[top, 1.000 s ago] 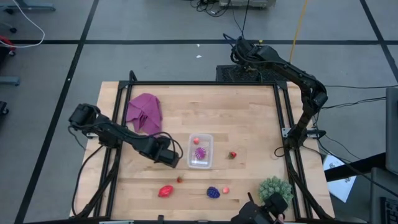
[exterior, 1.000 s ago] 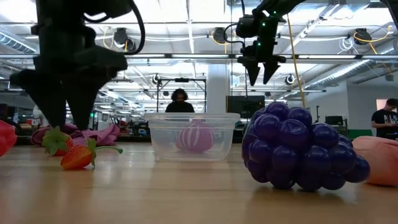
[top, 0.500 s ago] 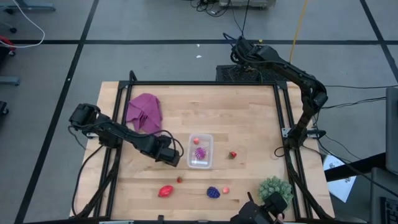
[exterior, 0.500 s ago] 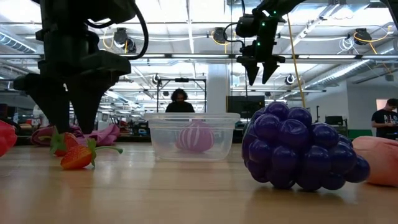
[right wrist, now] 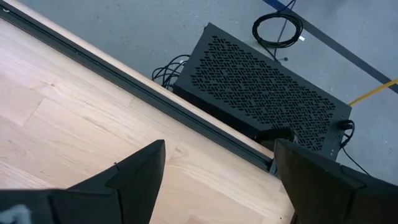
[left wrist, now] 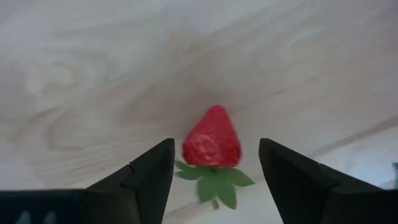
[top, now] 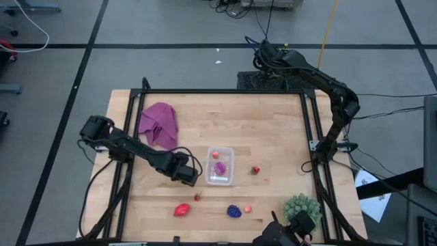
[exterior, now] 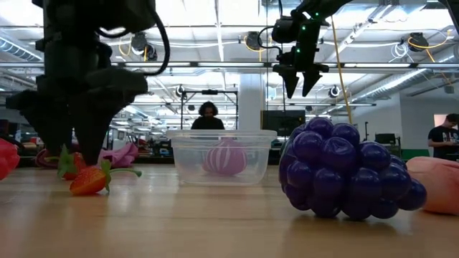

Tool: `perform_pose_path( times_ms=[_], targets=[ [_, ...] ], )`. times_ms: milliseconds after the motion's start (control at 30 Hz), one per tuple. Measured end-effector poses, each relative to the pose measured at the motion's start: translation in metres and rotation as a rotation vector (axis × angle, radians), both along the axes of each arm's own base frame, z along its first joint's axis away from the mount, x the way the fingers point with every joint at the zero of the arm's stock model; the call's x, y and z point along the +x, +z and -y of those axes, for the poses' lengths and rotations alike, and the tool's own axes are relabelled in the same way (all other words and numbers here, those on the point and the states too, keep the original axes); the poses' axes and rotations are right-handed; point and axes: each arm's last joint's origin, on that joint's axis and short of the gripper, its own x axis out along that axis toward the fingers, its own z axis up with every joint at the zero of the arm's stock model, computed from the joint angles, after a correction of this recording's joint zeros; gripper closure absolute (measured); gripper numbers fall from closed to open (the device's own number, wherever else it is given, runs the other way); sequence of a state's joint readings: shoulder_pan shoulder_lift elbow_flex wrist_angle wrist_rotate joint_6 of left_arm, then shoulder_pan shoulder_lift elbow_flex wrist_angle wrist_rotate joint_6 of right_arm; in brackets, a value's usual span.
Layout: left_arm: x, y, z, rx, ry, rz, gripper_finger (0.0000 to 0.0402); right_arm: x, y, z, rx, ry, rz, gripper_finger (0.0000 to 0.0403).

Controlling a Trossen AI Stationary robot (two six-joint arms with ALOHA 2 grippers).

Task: Pick and placing Produce into tupperware
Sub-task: Put the top left strawberry into the transparent bin

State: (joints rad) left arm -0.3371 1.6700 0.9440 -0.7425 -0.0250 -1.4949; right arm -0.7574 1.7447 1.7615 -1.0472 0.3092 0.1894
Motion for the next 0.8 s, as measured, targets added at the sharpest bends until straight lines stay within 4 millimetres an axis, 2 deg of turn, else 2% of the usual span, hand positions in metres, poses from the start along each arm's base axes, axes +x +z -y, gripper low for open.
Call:
perform_pose_path(
  times_ms=[133, 667, 800],
  targets=[
    [0.0019, -0.0083, 0.001, -0.006, -0.005, -0.027, 0.0163, 0.0, 0.0, 0.0, 0.0, 0.0, 0.0, 0.011],
    [0.0029, -0.0084, 0.0002, 0.017, -0.021, -0.014, 0.0163, 0.0012, 0.0008, 0.0011, -0.013, -0.006, 0.018, 0.011],
    [0.0029, -0.0084, 0.0002, 0.016, -0.023, -0.014, 0.0184, 0.0014, 0.001, 0.0013, -0.015, -0.006, 0.021, 0.011]
  ],
)
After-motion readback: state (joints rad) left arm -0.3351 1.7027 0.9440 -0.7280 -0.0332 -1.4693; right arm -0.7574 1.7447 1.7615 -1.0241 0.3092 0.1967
